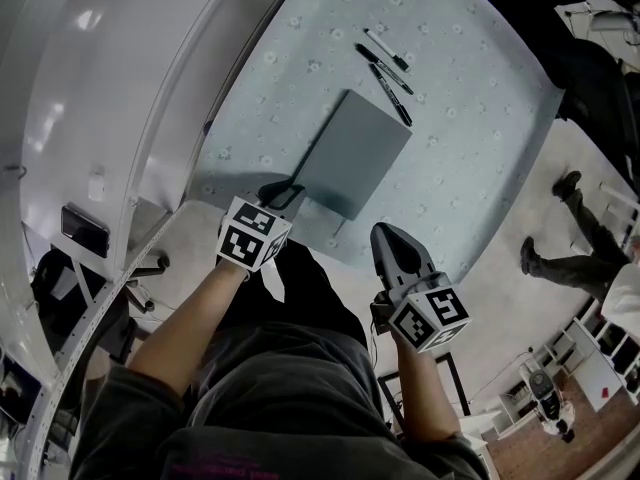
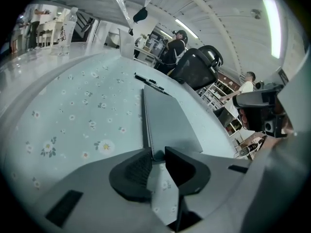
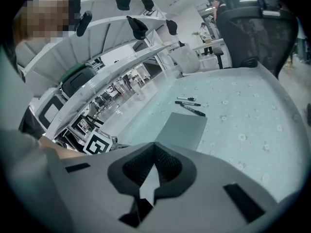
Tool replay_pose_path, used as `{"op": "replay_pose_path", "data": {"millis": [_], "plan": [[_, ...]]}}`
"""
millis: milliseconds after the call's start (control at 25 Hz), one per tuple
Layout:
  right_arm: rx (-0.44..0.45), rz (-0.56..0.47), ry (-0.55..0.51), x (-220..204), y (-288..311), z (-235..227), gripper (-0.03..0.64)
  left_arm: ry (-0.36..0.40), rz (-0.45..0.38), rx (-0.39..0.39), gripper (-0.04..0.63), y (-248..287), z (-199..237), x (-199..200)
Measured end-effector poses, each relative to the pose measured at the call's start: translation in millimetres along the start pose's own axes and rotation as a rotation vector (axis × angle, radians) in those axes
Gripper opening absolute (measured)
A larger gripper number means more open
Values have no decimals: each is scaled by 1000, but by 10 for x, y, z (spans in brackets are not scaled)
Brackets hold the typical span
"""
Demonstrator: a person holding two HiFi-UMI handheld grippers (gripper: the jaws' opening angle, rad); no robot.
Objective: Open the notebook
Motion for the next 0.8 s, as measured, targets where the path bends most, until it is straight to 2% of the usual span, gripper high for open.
{"op": "replay_pose_path", "data": {"millis": [200,480,800], "plan": [[-5,-9,15,4,-34,-16,3,-6,16,0,54,-27,22,14],[-4,-37,26,0,-98,-20,3,-18,-38,-18,28,-166,-73,106],[-29,-86,49,-3,-290,-27,3,72,-131,-40,17,-400,-376,269]]}}
Point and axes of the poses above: the fingertips, and each gripper's own axes: y forward along the fingers, z to its left, x out of its top, the point moved 2 cm from there along -y, backward along the fingers, and after that the axes turned 5 degrees about x, right-handed, at the moved point
